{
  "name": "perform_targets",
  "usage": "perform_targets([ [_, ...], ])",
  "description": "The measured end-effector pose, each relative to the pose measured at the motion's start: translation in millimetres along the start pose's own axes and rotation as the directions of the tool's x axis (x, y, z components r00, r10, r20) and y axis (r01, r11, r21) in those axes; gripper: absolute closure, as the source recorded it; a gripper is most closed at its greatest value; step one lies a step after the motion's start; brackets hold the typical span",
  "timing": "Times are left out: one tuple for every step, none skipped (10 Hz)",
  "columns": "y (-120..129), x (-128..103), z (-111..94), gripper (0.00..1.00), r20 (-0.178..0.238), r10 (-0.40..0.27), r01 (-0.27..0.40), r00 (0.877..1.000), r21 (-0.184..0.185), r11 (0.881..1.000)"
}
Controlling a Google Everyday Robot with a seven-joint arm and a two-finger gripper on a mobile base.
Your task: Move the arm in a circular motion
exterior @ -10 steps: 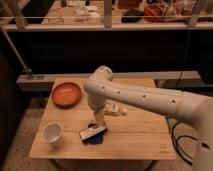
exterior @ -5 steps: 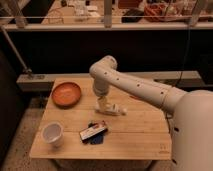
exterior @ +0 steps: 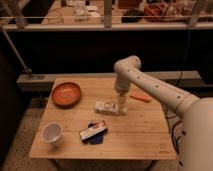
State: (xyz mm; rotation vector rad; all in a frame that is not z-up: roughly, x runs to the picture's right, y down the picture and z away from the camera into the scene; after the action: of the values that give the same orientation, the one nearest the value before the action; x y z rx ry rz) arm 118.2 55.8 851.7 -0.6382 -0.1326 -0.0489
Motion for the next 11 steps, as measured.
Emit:
perform_targets([
  [4.7, 27.0, 1.0, 0.20, -0.012, 0.040, -0.040, 0.999, -0.005, 0.999],
  [15.9, 54.1, 0.8, 0.20, -0.025, 0.077, -0.077, 0.997, -0.011, 0.997],
  [30.8, 75.1, -1.1, 0.20, -0.035, 0.101, -0.102, 0.994, -0.012, 0.995],
  [44.4, 88.7, -4.5, 0.20, -0.037, 0.115, -0.115, 0.993, -0.010, 0.993],
  [58.9, 99.2, -7.6, 0.20, -0.038, 0.117, -0.117, 0.992, -0.009, 0.993],
  [75.6, 102.4, -10.0, 0.20, -0.034, 0.110, -0.111, 0.993, -0.013, 0.994],
  [93.0, 102.0, -11.3, 0.20, -0.033, 0.101, -0.102, 0.994, -0.019, 0.995],
  [107.4, 97.7, -12.3, 0.20, -0.035, 0.096, -0.097, 0.995, -0.025, 0.995],
  [120.9, 87.1, -12.4, 0.20, -0.040, 0.084, -0.085, 0.996, -0.031, 0.996],
  [135.8, 69.2, -11.5, 0.20, -0.045, 0.066, -0.068, 0.997, -0.040, 0.997],
  [143.1, 53.6, -10.6, 0.20, -0.045, 0.052, -0.054, 0.998, -0.043, 0.998],
])
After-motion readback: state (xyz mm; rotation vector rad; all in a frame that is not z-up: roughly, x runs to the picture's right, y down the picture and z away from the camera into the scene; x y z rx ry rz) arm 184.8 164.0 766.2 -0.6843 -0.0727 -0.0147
